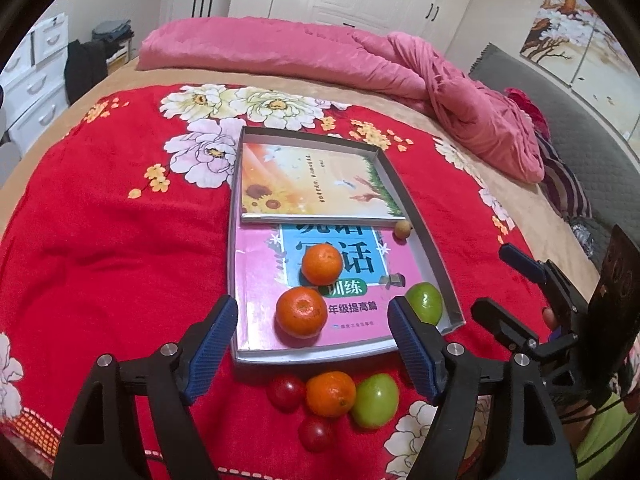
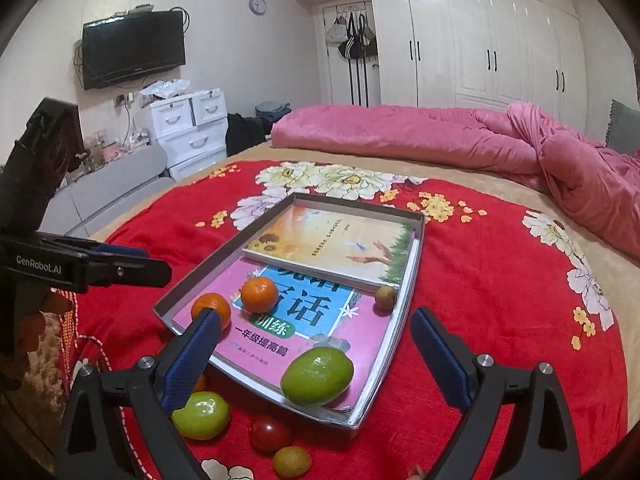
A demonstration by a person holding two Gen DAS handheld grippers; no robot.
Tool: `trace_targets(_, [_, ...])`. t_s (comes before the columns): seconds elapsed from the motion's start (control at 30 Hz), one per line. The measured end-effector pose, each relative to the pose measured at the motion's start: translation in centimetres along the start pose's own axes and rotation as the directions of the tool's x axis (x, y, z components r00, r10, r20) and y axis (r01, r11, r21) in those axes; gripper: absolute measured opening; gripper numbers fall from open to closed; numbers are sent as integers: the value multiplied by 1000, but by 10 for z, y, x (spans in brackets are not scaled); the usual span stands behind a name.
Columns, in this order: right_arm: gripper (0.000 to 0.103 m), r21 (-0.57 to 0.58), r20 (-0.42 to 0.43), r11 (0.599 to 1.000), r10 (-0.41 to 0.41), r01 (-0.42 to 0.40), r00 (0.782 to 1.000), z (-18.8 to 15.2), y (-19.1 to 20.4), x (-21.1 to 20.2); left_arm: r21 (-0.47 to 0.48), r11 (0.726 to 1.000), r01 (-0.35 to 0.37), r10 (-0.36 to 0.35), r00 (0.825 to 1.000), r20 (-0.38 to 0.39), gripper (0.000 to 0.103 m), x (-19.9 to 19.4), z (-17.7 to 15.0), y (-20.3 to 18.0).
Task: Organize fruits
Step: 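Withdraw both open tools from the tray toward the fruits on the bedspread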
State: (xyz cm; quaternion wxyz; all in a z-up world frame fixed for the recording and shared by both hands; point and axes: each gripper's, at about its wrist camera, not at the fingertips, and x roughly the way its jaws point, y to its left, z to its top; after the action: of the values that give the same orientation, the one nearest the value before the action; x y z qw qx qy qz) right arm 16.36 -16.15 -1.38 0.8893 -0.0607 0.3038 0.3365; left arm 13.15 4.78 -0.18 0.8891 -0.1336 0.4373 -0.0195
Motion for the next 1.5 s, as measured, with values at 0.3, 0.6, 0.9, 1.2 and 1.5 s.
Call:
trace_targets(0.3, [100, 21, 33, 1000, -10, 9, 999, 1, -4, -14, 20, 1000, 12, -12, 1000, 6, 79, -7, -3, -1])
trace_targets(0.6, [101, 26, 52, 1000, -2, 1, 999, -1, -1, -27, 16, 1000, 18, -18, 1000, -5, 79, -10, -9, 5])
trace_targets(0.9, [101, 1, 39, 1000, 15, -15, 999, -5, 11, -29, 11, 1000, 10, -10, 1000, -11, 79, -13, -15, 12])
trace_targets(1.2, [101, -33, -16, 998, 57, -57, 998, -11, 26, -23, 19, 1000, 23, -22, 999, -31, 79, -14, -23, 12])
trace_targets(1.5, [101, -49, -23, 996, 75, -76, 997, -16, 38, -25, 18, 999, 39, -38, 998, -41, 79, -17, -29, 13])
